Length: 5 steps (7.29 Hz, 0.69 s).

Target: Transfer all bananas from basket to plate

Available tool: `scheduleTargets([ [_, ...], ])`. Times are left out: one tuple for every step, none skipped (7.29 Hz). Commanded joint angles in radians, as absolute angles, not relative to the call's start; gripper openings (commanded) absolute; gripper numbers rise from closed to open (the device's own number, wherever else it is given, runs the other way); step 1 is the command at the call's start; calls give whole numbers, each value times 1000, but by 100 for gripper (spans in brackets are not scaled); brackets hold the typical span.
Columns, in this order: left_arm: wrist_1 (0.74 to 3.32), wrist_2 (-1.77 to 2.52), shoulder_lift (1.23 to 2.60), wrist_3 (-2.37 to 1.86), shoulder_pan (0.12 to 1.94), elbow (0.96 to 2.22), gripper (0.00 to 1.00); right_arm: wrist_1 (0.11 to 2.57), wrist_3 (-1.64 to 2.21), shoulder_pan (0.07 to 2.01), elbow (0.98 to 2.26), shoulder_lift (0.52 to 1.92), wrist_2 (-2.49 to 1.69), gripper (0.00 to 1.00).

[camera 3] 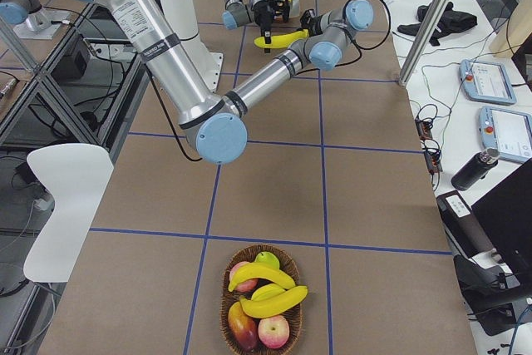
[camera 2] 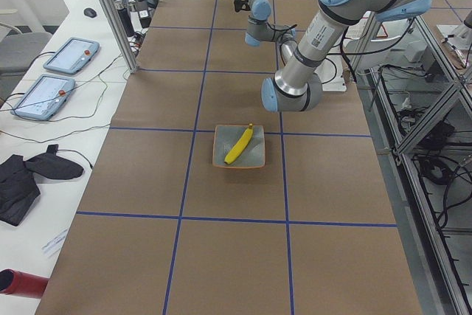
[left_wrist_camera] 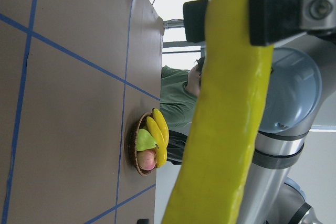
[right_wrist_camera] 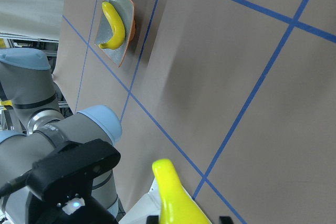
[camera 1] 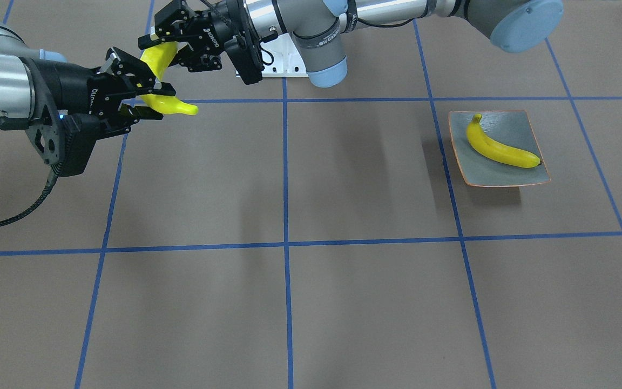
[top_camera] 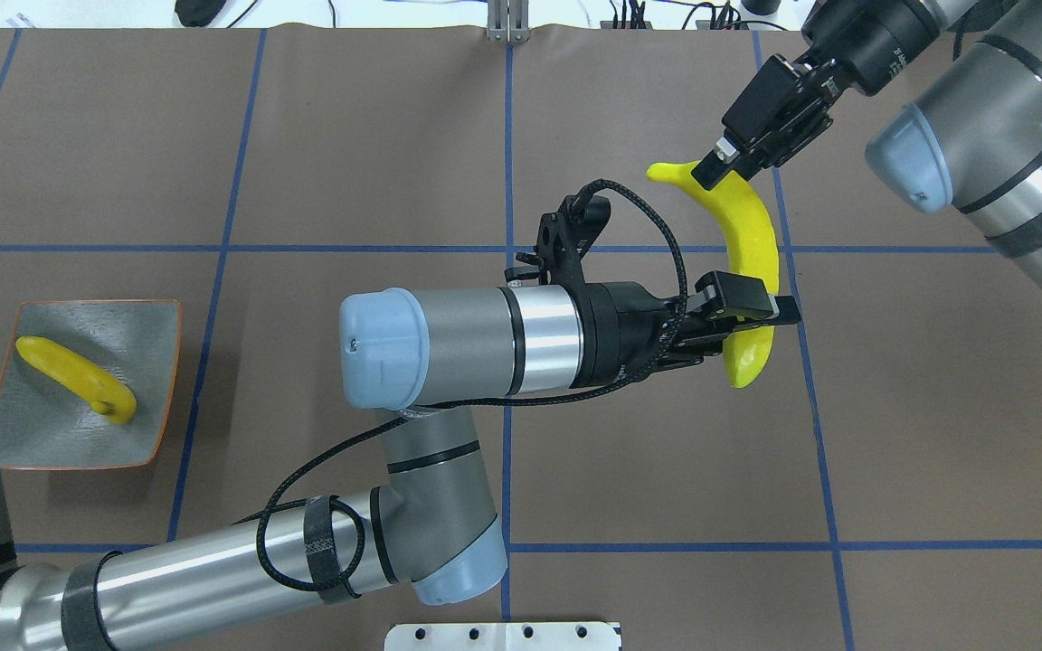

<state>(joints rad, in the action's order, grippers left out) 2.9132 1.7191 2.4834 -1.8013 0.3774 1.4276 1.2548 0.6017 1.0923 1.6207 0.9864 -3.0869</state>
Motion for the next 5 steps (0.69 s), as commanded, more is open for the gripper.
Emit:
scheduleTargets([
  [2915, 1723, 2484, -1825, 377, 1428, 0, 1255, 603, 1094, 1620, 988, -3086, 100],
  [2915, 1723, 2482, -1827, 377, 1428, 0, 1255, 603, 1094, 1620, 989, -3086, 100],
  [2916, 1724, 2479, -1835, 379, 1428, 0, 1255, 604, 1100, 1623, 992, -3085, 100],
  [2916, 1724, 2474, -1835, 380, 1428, 0, 1253, 651, 1121, 1626, 996, -3064, 100],
  [2912, 1721, 2468, -1833, 388, 1424, 0, 1253, 691, 1156, 1626, 997, -3018, 100],
])
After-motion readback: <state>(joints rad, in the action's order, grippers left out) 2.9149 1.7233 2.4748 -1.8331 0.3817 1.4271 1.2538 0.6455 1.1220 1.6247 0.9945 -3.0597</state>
